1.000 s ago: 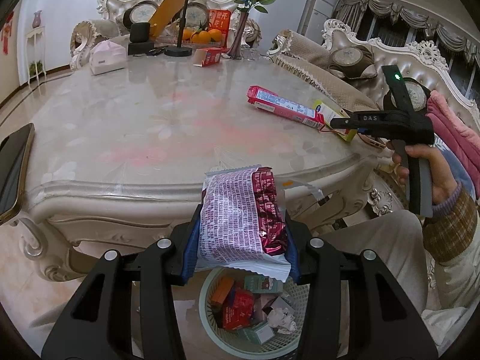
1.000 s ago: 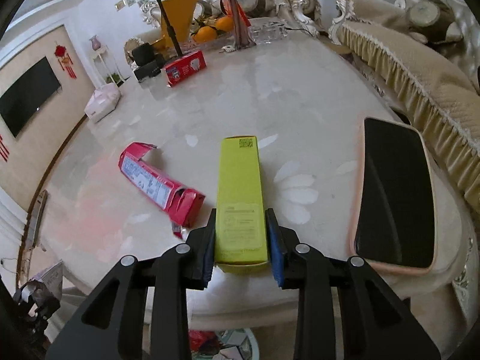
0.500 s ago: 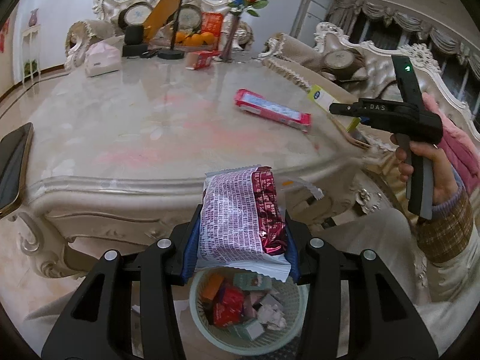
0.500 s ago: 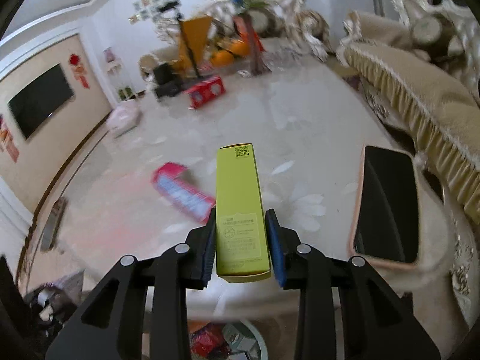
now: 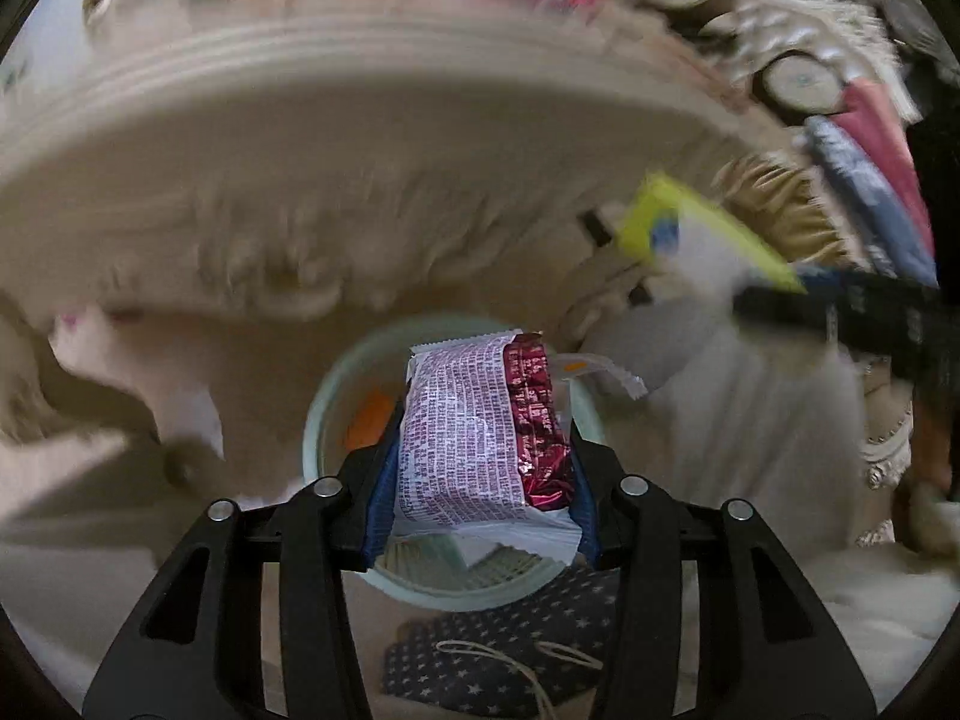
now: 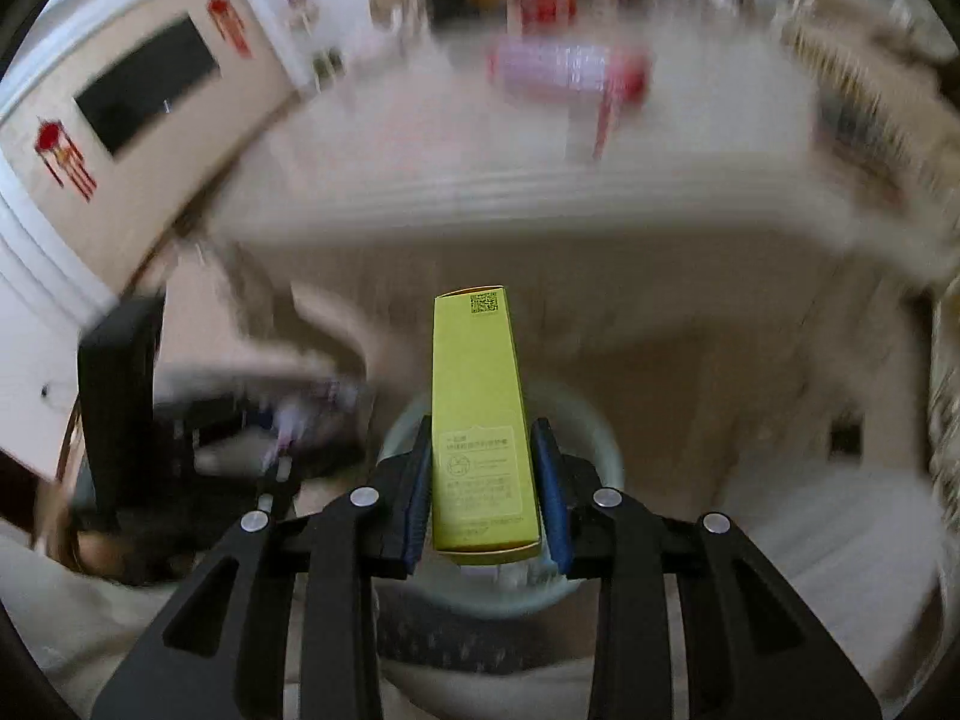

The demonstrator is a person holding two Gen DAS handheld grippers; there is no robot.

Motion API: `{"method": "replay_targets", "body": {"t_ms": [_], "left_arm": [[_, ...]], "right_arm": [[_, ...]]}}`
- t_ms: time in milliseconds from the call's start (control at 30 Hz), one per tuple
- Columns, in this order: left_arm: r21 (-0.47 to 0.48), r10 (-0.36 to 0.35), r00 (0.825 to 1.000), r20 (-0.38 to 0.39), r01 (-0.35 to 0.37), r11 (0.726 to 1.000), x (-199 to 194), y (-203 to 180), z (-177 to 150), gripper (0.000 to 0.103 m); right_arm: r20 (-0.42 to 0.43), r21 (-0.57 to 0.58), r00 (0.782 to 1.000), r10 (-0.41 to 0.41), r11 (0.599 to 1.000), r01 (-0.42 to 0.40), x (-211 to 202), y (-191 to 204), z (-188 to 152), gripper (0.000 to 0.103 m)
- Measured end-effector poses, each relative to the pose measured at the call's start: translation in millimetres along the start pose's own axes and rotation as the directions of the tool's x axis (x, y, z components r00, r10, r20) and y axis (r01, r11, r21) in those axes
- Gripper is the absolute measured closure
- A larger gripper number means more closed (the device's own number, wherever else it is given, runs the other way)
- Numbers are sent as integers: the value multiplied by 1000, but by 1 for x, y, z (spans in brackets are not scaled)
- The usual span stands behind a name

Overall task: Collect trash
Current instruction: 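Carry the purple bag and yellow-green box over the wastebasket and open both tools, then grasp the red box with the left tool while the right tool grasps the red toothpaste box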

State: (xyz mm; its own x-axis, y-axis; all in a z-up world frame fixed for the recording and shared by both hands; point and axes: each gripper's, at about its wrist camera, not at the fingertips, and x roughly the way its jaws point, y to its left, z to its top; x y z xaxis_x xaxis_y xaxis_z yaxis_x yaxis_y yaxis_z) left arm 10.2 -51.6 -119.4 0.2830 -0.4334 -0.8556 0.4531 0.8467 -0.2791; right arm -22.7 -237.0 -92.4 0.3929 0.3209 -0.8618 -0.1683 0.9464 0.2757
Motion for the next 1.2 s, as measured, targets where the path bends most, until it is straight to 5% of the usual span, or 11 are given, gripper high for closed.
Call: {"method": "replay_targets", "body": {"t_ms": [200, 267, 300, 500, 600, 667, 767, 833, 967, 1067, 1200], "left_arm": [[-35, 49, 992, -120, -53, 998, 56, 15, -6, 21], [-20, 66, 989, -131, -69, 997, 64, 14, -9, 19], [-11, 69, 988, -138, -71, 997, 68, 15, -11, 17], [-16, 42, 983, -181, -46, 999, 71, 19, -13, 12], [22, -74, 987, -142, 78, 997, 30, 7, -2, 12], [65, -144, 986, -89, 150, 987, -8, 2, 10, 12], [186, -152, 983, 108, 130, 974, -87, -4, 45, 12], [243, -130, 954, 269, 63, 968, -132, 3, 81, 12], [243, 45, 886, 461, -175, 954, -149, 22, 178, 12], [229, 136, 864, 485, -276, 934, -126, 31, 246, 12], [188, 154, 887, 434, -256, 948, -71, 51, 339, 12]], "right_arm": [[-197, -46, 979, -44, 998, 36, 89, -10, -14, 70], [-225, -70, 971, -84, 995, 70, 102, -11, -16, 48], [-215, -78, 972, -100, 993, 85, 102, -9, -17, 37], [-125, -89, 992, 0, 996, -11, 60, -8, -3, 36], [31, -144, 998, 60, 988, -55, 3, -3, 23, 36], [164, -202, 982, 90, 978, -56, -40, -3, 45, 36], [335, -311, 939, 79, 950, 31, -82, -4, 82, 31], [408, -381, 912, 38, 915, 132, -83, -8, 114, 28], [363, -401, 932, 12, 905, 145, -45, -24, 174, 28], [303, -423, 953, 8, 897, 127, -12, -33, 201, 28], [269, -459, 963, 6, 880, 123, 9, -33, 217, 28]]}}
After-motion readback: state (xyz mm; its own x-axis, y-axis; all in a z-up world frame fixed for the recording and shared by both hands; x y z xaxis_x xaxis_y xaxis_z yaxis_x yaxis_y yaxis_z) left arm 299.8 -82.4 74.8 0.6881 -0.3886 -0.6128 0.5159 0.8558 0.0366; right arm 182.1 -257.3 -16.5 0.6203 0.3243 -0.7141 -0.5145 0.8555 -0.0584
